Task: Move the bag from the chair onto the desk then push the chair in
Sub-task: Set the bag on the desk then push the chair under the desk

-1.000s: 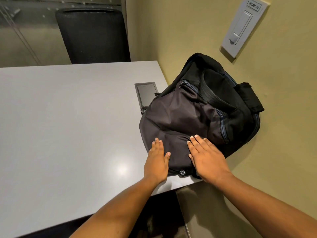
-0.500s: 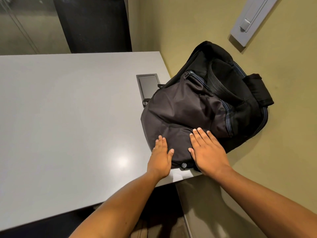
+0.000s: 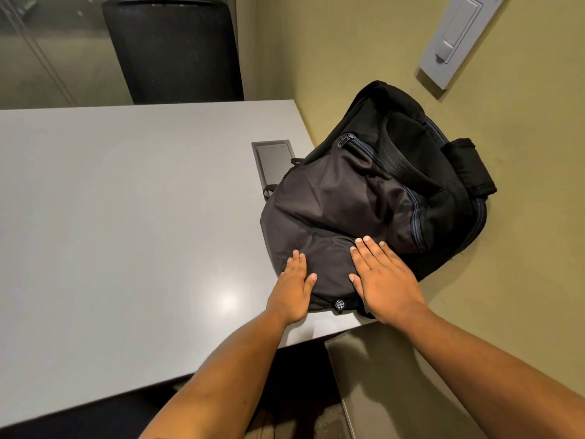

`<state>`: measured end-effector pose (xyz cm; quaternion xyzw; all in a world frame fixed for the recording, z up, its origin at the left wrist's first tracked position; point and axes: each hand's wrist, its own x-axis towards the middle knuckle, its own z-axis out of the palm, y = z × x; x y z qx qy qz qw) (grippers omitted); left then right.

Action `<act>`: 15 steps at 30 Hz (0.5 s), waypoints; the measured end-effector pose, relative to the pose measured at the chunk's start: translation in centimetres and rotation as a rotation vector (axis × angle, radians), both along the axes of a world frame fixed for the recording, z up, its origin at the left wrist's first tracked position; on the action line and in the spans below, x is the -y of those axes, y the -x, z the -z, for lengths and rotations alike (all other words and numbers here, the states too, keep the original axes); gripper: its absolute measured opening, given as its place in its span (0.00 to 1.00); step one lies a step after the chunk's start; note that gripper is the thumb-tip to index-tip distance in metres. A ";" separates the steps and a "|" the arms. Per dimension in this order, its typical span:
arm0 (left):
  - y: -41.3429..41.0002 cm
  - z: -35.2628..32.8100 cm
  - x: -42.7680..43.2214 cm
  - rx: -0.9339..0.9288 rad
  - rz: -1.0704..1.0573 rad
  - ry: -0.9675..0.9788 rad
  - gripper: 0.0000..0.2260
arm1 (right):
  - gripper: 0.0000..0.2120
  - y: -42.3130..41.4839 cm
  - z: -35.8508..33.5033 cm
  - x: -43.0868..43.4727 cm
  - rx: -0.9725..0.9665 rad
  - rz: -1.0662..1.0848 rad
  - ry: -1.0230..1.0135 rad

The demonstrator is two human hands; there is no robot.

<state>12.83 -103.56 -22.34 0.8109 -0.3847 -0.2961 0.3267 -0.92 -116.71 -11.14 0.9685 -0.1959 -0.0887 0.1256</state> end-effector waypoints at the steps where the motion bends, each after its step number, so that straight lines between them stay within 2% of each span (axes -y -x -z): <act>1: 0.0 -0.1 0.0 -0.001 0.000 -0.009 0.26 | 0.30 0.0 0.0 0.0 0.001 0.000 -0.005; 15: 0.4 -1.2 -0.5 -0.040 -0.051 -0.034 0.26 | 0.31 0.7 0.5 -0.4 0.030 0.015 -0.057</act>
